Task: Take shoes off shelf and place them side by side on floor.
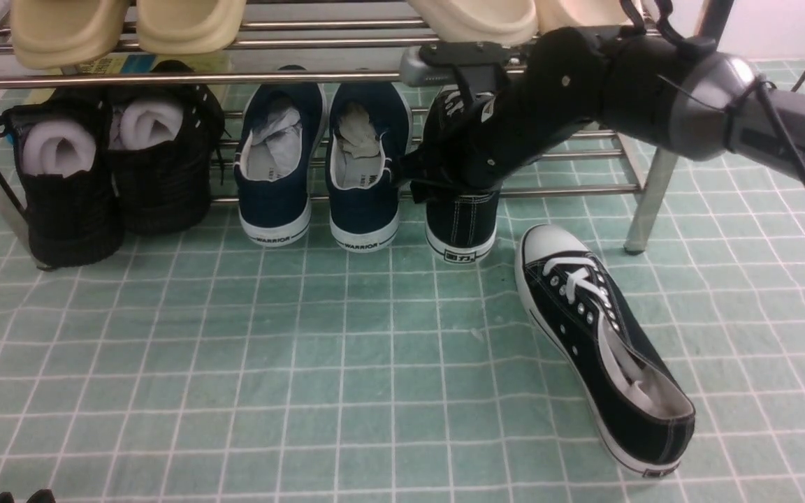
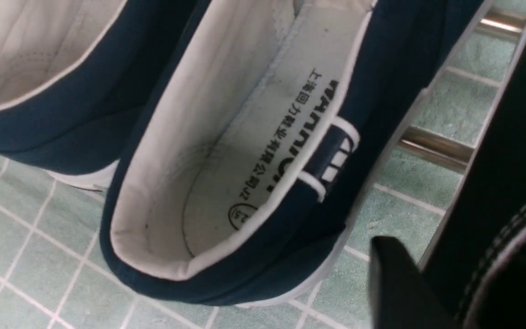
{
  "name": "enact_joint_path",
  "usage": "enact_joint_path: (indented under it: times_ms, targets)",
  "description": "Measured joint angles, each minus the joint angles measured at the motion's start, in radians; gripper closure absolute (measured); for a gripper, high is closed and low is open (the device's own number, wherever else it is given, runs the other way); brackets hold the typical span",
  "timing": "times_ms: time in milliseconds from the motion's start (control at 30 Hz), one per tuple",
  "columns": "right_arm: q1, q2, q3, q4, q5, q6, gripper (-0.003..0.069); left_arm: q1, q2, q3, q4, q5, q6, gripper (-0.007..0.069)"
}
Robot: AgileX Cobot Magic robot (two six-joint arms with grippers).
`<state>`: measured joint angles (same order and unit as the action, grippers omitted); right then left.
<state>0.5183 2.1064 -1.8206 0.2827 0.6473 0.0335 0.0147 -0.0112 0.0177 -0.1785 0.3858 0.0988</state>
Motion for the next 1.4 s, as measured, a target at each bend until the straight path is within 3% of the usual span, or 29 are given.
enact_joint_path:
  times_ms: [33, 100, 367, 633, 800, 1133, 1400]
  targets:
    - [0.000, -0.006, 0.000, -0.007, 0.013, 0.000, 0.0578, 0.000, 0.000, 0.000, 0.000, 0.000, 0.000, 0.0382]
    - [0.001, -0.021, 0.000, -0.020, 0.046, -0.009, 0.0652, 0.000, 0.000, 0.000, 0.000, 0.000, 0.000, 0.0382]
    - [-0.003, -0.187, 0.001, -0.023, 0.278, -0.061, 0.0659, 0.000, 0.000, 0.000, 0.000, 0.000, 0.000, 0.0382]
    - [0.002, -0.458, 0.001, -0.020, 0.620, -0.078, 0.0657, 0.000, 0.000, 0.000, 0.000, 0.000, 0.000, 0.0382]
    - [0.002, -0.516, 0.032, 0.002, 0.618, -0.073, 0.0656, 0.000, 0.000, 0.000, 0.000, 0.000, 0.000, 0.0382]
    - [0.083, -0.513, 0.340, 0.060, 0.608, -0.073, 0.0651, 0.000, -0.001, 0.000, 0.000, 0.000, 0.000, 0.0382]
    - [0.090, -0.457, 0.344, 0.025, 0.438, -0.073, 0.0648, 0.000, -0.001, 0.000, 0.000, 0.000, 0.000, 0.0382]
